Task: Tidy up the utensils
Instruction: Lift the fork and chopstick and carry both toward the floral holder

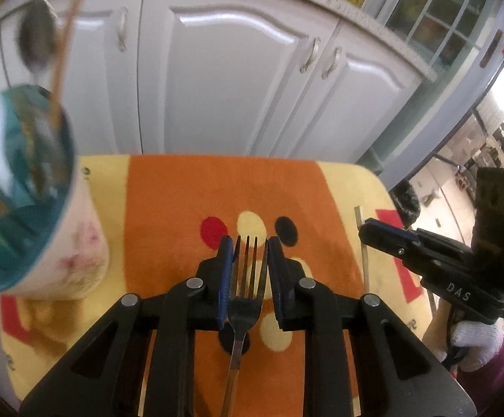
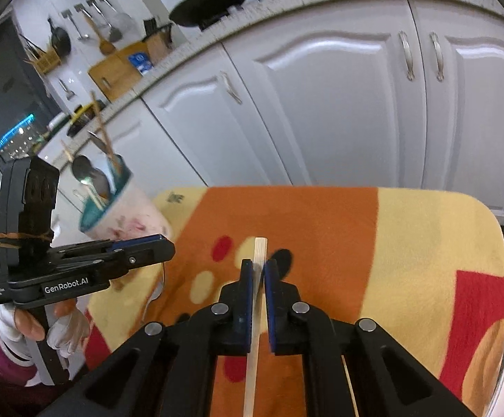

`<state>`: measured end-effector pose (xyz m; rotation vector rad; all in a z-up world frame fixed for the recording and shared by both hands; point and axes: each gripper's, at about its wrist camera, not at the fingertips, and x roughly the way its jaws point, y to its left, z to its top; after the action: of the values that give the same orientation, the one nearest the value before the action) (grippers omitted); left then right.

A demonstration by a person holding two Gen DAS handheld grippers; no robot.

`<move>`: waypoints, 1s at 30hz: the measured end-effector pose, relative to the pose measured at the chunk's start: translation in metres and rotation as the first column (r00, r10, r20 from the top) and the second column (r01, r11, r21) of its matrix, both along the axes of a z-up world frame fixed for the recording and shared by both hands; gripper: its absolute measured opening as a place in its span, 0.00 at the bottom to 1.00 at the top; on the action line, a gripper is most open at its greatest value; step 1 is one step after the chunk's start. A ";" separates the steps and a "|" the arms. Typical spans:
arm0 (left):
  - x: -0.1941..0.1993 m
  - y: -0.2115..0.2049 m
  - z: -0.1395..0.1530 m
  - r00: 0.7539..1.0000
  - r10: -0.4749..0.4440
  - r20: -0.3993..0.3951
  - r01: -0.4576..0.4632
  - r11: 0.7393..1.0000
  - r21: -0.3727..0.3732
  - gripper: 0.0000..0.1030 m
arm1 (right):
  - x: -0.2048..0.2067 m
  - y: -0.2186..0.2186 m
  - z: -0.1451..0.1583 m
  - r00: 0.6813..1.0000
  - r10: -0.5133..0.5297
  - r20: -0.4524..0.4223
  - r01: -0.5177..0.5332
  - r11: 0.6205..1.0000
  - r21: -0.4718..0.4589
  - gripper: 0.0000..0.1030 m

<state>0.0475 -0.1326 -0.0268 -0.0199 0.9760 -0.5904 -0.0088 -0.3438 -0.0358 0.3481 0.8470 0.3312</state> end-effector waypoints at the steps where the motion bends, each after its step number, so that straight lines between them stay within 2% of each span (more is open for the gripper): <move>1: -0.003 0.003 0.004 1.000 0.001 0.008 -0.001 1.000 -0.003 0.18 | -0.002 0.002 0.005 1.000 0.000 0.011 0.000 1.000 0.007 0.06; 6: -0.022 0.020 0.031 0.999 0.006 0.050 -0.005 1.000 -0.022 0.18 | -0.014 0.017 0.033 0.997 0.013 0.074 -0.014 1.000 0.007 0.06; 14: -0.044 0.052 0.062 0.994 0.040 0.100 -0.035 0.998 -0.050 0.18 | -0.023 0.045 0.075 0.984 0.066 0.166 -0.058 0.997 -0.053 0.06; 24: -0.059 0.086 0.089 0.984 0.085 0.155 -0.076 0.995 -0.061 0.18 | -0.026 0.074 0.106 0.967 0.120 0.227 -0.100 0.990 -0.100 0.05; 30: -0.059 0.102 0.101 0.982 0.112 0.154 -0.100 0.991 -0.084 0.18 | -0.022 0.089 0.125 0.953 0.150 0.264 -0.118 0.984 -0.134 0.05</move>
<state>-0.0112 -0.0302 0.0744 -0.0908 0.7925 -0.5229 -0.0309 -0.2547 0.0892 0.1310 0.6156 0.4431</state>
